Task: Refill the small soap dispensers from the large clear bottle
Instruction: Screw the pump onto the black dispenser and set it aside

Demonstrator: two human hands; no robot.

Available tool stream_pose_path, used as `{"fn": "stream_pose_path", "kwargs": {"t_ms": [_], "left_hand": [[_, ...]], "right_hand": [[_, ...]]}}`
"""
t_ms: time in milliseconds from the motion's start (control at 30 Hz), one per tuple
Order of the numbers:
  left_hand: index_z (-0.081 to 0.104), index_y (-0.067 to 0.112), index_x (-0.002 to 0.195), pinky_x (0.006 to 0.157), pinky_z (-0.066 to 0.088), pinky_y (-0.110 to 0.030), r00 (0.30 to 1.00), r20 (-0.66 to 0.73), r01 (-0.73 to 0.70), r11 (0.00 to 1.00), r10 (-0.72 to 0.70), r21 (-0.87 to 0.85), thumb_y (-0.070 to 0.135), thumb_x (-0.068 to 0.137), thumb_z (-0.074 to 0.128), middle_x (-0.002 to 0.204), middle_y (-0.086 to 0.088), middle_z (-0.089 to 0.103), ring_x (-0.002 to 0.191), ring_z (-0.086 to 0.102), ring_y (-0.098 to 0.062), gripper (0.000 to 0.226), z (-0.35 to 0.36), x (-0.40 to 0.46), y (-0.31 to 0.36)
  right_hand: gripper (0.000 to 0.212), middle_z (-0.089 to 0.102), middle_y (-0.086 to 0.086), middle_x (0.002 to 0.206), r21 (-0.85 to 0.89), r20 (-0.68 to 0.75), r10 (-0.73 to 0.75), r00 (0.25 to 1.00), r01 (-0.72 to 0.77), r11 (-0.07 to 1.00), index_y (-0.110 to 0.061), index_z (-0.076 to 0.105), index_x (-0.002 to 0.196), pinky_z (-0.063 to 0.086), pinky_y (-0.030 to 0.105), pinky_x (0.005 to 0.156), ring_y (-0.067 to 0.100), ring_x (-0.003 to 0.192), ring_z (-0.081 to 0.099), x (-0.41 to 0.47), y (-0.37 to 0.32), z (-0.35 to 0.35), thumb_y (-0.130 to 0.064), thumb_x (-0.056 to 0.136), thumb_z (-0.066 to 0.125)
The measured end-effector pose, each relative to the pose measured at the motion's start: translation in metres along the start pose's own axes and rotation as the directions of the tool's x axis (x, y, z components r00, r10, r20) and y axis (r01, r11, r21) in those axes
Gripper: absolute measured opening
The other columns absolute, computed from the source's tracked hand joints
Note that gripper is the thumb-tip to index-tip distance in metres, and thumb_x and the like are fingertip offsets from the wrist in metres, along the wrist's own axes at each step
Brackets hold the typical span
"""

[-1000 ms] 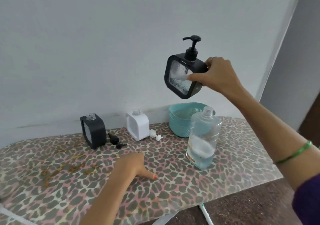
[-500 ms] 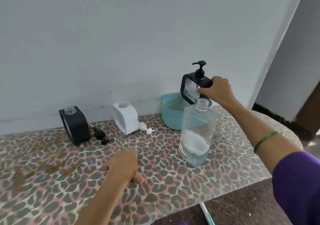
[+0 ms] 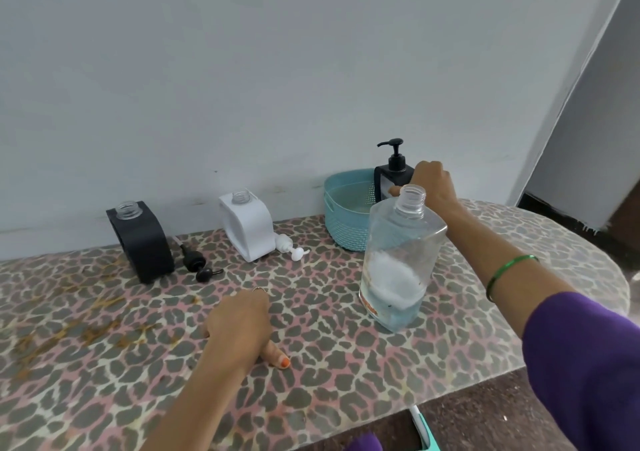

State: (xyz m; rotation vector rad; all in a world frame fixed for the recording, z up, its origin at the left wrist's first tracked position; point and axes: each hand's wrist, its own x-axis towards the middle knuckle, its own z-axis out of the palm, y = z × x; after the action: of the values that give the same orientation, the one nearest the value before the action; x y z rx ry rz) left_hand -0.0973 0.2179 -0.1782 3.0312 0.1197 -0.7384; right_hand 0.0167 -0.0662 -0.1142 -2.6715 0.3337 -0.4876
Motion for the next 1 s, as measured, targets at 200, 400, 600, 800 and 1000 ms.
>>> {"fn": "stream_pose_path", "kwargs": {"t_ms": [200, 400, 600, 800, 1000], "left_hand": [[0.043, 0.017, 0.102, 0.096, 0.047, -0.044, 1.000, -0.004, 0.002, 1.000, -0.002, 0.000, 0.051, 0.053, 0.085, 0.100, 0.001, 0.049, 0.107, 0.054, -0.023, 0.073, 0.000, -0.001, 0.000], [0.038, 0.019, 0.094, 0.096, 0.047, -0.044, 1.000, -0.020, -0.018, 1.000, 0.018, 0.010, 0.049, 0.056, 0.085, 0.094, 0.002, 0.046, 0.104, 0.053, -0.022, 0.068, -0.001, -0.005, 0.001], [0.040, 0.018, 0.101, 0.096, 0.046, -0.044, 1.000, 0.009, -0.020, 1.000, 0.020, 0.023, 0.051, 0.056, 0.084, 0.106, 0.000, 0.050, 0.107, 0.053, -0.023, 0.071, -0.001, -0.004, 0.002], [0.043, 0.016, 0.117, 0.100, 0.044, -0.046, 0.998, 0.061, 0.014, 0.999, -0.017, 0.041, 0.051, 0.057, 0.083, 0.120, -0.003, 0.051, 0.114, 0.050, -0.025, 0.080, -0.004, -0.010, 0.002], [0.045, 0.017, 0.120, 0.098, 0.045, -0.046, 1.000, 0.022, 0.015, 1.000, -0.015, 0.016, 0.043, 0.064, 0.083, 0.114, -0.003, 0.051, 0.110, 0.051, -0.024, 0.073, -0.003, 0.003, 0.004]], "right_hand": [[0.014, 0.052, 0.019, 0.092, -0.133, 0.044, -0.011, 0.999, 0.017, 0.991, 0.006, 0.057, 0.085, 0.039, 0.033, 0.067, 0.038, 0.092, 0.060, 0.009, 0.001, 0.013, -0.002, 0.092, 0.047], [0.037, 0.043, 0.021, 0.126, -0.244, 0.074, 0.030, 0.997, -0.011, 0.970, 0.003, 0.051, 0.122, 0.045, 0.039, 0.089, 0.037, 0.120, 0.043, 0.016, 0.000, 0.019, -0.020, 0.094, 0.058], [0.048, 0.044, 0.021, 0.131, -0.223, 0.047, 0.035, 0.998, -0.024, 0.974, 0.006, 0.043, 0.130, 0.039, 0.042, 0.098, 0.037, 0.131, 0.033, 0.016, 0.003, 0.022, -0.022, 0.094, 0.058], [0.061, 0.053, 0.014, 0.110, 0.110, -0.059, -0.040, 0.997, 0.046, 0.993, 0.002, 0.054, 0.113, 0.041, 0.041, 0.087, 0.035, 0.117, 0.045, -0.024, 0.003, -0.007, -0.055, 0.092, 0.049], [0.088, 0.065, 0.022, 0.093, 0.640, -0.053, 0.010, 0.999, 0.026, 0.768, 0.005, 0.058, 0.105, 0.055, 0.038, 0.071, 0.034, 0.084, 0.064, -0.111, 0.042, -0.019, -0.075, 0.085, 0.030]]}}
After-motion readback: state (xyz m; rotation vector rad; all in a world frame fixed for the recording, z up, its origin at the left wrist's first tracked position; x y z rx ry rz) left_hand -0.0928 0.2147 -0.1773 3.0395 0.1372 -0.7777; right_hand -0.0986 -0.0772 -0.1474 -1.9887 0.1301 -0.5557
